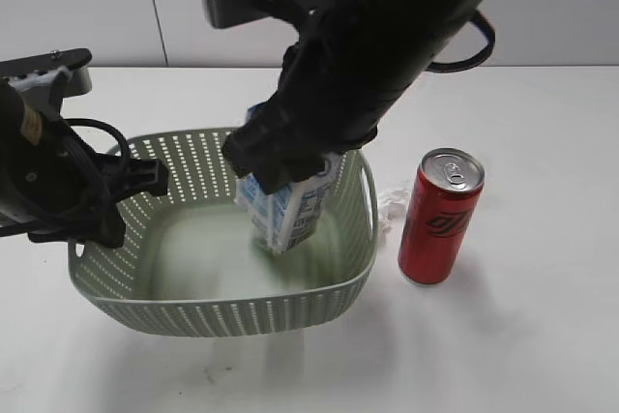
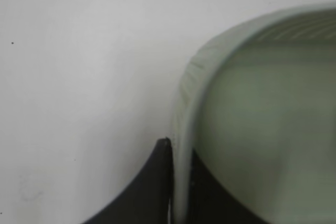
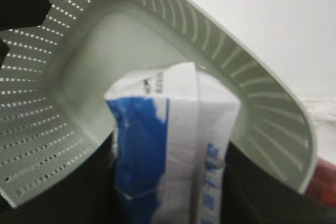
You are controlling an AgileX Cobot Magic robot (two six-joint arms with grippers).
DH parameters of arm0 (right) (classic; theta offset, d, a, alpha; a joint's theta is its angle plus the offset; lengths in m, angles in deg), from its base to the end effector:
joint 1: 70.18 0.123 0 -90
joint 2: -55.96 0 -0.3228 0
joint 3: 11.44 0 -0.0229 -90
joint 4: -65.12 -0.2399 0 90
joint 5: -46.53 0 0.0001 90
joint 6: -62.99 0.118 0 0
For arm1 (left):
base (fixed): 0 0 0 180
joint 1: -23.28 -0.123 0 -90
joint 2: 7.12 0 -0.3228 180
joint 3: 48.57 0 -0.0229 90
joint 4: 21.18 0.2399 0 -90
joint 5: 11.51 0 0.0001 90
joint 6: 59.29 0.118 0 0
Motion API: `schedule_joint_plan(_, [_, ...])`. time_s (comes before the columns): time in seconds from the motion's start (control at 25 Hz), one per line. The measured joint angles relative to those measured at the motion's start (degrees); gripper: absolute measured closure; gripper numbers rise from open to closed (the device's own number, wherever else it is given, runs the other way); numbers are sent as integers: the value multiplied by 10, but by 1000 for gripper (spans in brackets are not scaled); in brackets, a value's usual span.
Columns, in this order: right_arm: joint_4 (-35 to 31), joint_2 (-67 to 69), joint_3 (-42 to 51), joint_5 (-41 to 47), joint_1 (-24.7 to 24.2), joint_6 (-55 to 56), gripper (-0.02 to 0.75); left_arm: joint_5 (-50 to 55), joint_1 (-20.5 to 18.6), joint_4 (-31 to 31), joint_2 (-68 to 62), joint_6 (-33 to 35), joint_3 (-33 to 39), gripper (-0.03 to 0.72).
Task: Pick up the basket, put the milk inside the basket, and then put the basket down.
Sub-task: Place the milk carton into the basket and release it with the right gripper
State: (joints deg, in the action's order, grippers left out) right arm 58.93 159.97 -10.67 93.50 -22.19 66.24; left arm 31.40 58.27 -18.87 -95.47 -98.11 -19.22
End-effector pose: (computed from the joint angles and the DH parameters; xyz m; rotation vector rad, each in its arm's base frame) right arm 0.2419 0.2825 0.2936 -0.9631 2.5319 0.4138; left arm 0.2090 -0.1423 0.2431 -0.0597 2.8401 -0.2545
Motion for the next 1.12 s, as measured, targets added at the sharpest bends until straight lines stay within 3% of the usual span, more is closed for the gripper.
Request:
schedule_joint_plan(0.32, [2,59,-4,8,1,-17,414,0,0,-1,0,0,0,690])
schedule_joint_plan(0.52, [-18,56,-14,12,1,-50,211,10,0,5,-3,1,2,690])
schedule_joint_plan(0.64, [-20,56,-43,35,1,-58,146,12,0,1,-5,2,2,690])
schedule_joint_plan(0.76, [-13,56,-85,76,1,-60,134,11,0,-6,-6,2,2,690])
schedule_joint_plan(0.92, [46,46,-128,131,-7,-45,134,12,0,-9,-6,2,2,690])
schedule_joint_plan(1.12, [49,16,-133,153,-90,-40,136,12,0,-9,-6,2,2,690])
